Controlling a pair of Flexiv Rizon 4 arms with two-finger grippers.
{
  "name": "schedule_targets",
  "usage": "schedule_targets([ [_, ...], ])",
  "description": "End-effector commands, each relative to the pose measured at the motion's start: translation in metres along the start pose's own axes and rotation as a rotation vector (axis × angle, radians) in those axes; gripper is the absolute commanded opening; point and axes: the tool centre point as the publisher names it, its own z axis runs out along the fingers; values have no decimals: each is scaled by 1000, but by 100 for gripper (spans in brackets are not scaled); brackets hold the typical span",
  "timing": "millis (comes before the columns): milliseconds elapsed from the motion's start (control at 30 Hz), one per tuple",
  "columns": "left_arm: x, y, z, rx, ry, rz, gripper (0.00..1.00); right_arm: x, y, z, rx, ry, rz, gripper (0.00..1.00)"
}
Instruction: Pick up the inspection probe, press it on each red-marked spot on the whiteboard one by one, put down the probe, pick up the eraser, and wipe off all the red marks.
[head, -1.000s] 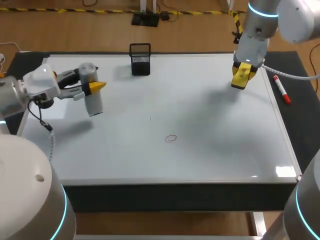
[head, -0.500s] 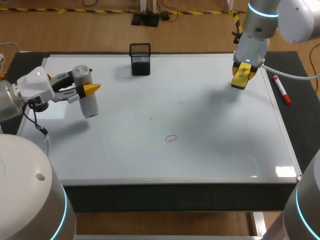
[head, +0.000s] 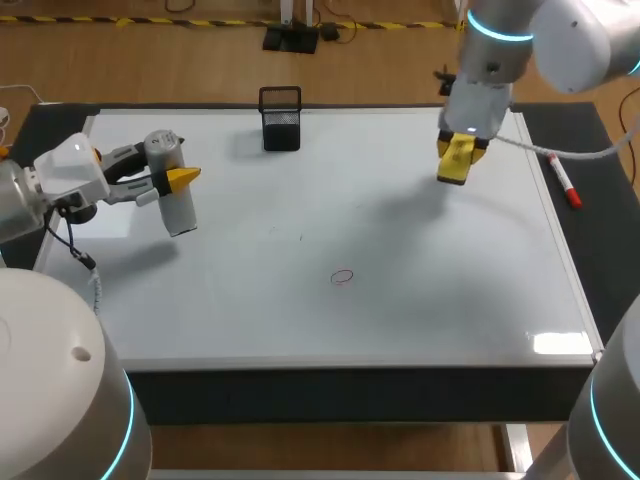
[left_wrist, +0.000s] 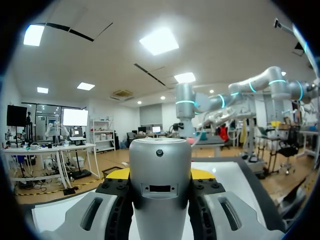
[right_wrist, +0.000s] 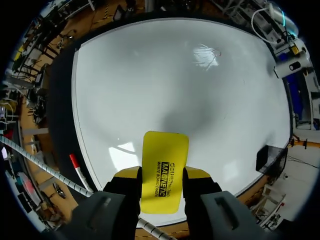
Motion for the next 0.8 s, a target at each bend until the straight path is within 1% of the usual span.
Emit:
schedule_targets([
  [33, 0, -1, 0, 0, -1, 0, 0, -9, 38, -7, 58, -5, -23, 0],
  [233, 0, -1, 0, 0, -1, 0, 0, -33, 80, -9, 74, -21, -76, 0],
  [500, 0, -1, 0, 0, -1, 0, 0, -66, 124, -10, 92, -12, -150, 0],
  [800, 0, -1, 0, 0, -1, 0, 0, -97, 173, -6, 96, -26, -242, 0],
])
